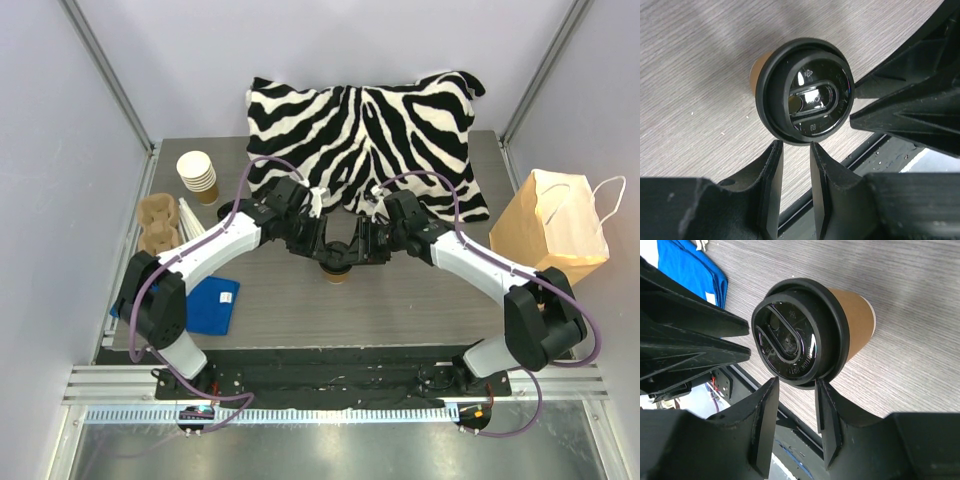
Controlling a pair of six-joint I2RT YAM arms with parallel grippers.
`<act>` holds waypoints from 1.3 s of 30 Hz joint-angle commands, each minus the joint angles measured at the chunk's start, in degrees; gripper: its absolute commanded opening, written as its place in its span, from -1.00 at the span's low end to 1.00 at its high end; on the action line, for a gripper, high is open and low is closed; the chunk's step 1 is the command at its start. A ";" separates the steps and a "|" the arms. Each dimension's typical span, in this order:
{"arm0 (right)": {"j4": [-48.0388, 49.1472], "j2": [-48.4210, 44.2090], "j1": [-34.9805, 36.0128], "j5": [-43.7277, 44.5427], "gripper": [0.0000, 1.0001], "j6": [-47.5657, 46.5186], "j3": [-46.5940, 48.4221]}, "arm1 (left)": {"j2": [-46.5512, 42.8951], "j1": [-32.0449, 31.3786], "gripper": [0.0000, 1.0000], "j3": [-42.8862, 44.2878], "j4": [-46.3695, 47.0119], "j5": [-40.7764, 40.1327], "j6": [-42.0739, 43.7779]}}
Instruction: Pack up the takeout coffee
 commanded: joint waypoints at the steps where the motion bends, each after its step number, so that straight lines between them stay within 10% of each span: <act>1: 1.85 -0.01 -0.38 0.44 -0.15 -0.26 3.17 | 0.92 -0.10 -0.37 2.99 1.87 0.33 0.64; 39: -0.70 7.02 -1.61 4.48 -0.21 -2.72 -1.22 | 11.12 2.19 -0.66 -3.16 2.75 1.92 -1.03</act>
